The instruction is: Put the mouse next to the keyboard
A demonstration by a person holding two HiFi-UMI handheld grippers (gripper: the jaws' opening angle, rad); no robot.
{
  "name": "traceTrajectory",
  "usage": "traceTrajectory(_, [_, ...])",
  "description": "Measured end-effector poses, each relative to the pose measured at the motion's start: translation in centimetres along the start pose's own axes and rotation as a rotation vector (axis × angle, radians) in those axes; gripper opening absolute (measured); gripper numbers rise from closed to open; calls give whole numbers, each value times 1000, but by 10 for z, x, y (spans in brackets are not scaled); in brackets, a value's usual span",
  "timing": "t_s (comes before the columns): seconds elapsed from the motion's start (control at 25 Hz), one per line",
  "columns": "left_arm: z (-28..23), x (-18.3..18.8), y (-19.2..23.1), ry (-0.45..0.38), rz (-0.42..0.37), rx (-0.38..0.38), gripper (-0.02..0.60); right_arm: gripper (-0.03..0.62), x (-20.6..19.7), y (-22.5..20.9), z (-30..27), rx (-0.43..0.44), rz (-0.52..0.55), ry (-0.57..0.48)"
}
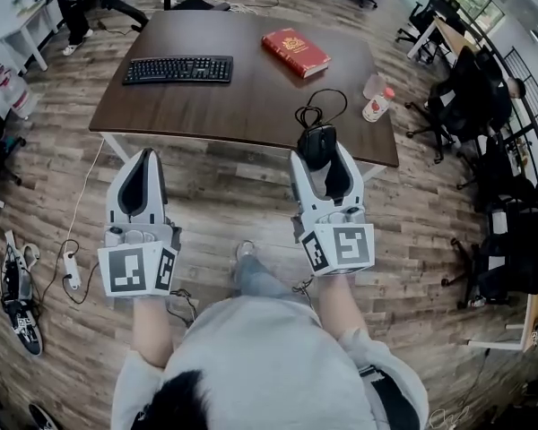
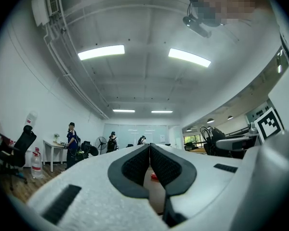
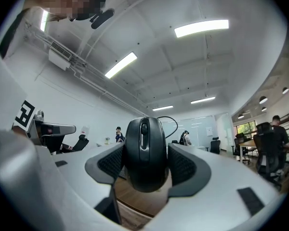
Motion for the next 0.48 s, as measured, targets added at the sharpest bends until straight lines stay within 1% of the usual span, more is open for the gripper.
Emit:
traceTrajectory(0.16, [-37,-1,9,-12,-2,14,9,251,-3,-14,-40,23,4,-9])
traceTrajectory(0.48, [-106,-10,15,-16,-11,43,10,251,-18,-53,-107,39,-19,-16])
Point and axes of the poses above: the fingertips, and each gripper's own axes: z backward along the fingers, y to its left, x out of its top, the point moved 6 cm from there along z, backward along the fingers, and after that the axes turned 6 degrees about z, right-handed, at the moved point
